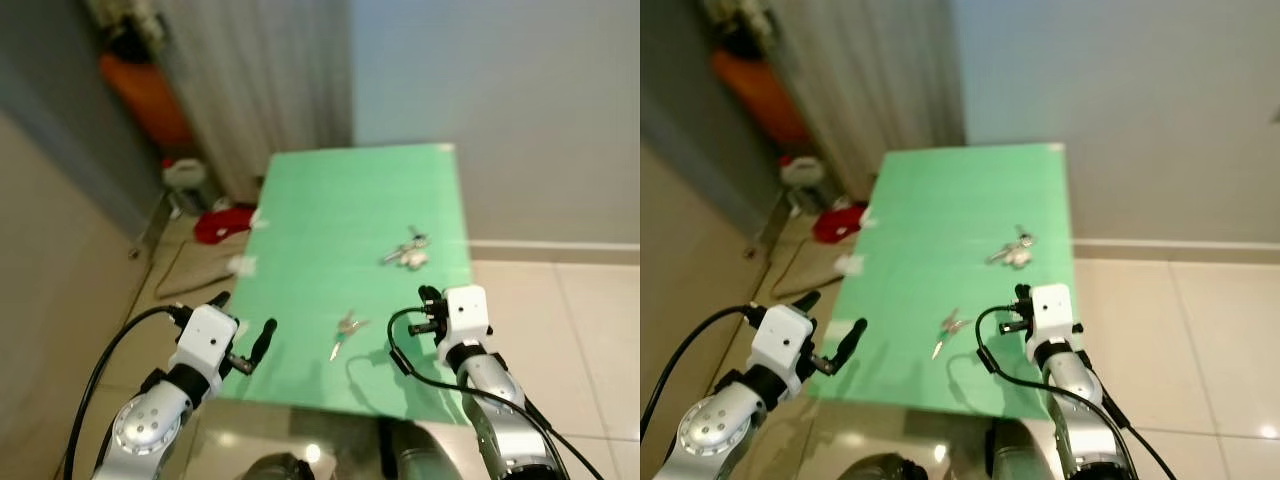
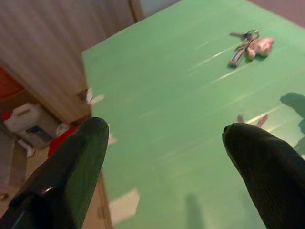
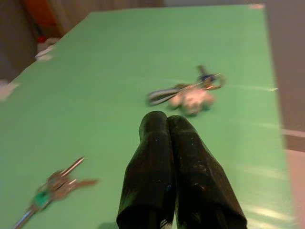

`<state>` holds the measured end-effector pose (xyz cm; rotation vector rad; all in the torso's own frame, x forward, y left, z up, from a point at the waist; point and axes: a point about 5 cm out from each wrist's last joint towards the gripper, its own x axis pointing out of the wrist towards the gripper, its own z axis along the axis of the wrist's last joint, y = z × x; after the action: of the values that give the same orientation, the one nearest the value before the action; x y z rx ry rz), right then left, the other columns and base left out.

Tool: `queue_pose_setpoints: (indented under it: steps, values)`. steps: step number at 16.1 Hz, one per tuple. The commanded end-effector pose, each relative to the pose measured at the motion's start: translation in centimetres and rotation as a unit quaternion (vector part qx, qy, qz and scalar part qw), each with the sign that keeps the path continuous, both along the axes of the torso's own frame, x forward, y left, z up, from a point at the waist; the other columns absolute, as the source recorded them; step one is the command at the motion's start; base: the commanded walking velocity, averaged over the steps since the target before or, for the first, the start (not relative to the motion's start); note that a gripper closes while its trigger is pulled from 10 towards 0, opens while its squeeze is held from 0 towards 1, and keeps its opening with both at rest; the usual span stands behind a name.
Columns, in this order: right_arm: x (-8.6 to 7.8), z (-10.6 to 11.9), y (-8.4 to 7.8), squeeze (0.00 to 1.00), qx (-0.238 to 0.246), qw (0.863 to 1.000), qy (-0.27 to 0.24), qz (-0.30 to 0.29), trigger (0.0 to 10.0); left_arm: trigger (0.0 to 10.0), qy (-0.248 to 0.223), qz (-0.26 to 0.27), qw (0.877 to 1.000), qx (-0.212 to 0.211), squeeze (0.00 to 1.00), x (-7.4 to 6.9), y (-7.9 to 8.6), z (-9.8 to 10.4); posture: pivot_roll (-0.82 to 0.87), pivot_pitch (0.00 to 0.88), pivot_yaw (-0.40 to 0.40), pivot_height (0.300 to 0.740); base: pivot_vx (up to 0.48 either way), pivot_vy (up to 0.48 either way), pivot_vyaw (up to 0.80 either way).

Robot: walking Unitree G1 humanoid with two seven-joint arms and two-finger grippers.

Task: Hang keys on a hook

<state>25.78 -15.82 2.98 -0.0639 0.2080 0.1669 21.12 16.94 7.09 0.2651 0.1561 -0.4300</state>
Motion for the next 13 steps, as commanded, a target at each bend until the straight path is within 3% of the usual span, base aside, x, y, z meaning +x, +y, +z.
queue_pose_setpoints:
  steps: [1, 13]
  values:
    - [-0.35, -0.18, 0.67, 0.0, 0.007, 1.0, 0.006, 0.006, 10.0, 10.0, 0.011, 0.006, 1.0, 0.004, 0.0, -0.35, 0.49, -0.22, -0.09, 0.198, 0.154, 0.74, 0.0, 0.334, 0.0]
    - [-0.1, -0.07, 0.83, 0.0, 0.007, 1.0, 0.008, 0.003, 10.0, 10.0, 0.013, 0.002, 1.0, 0.016, 0.0, -0.12, 0.52, -0.12, -0.09, 0.207, 0.161, 0.74, 0.0, 0.028, 0.0]
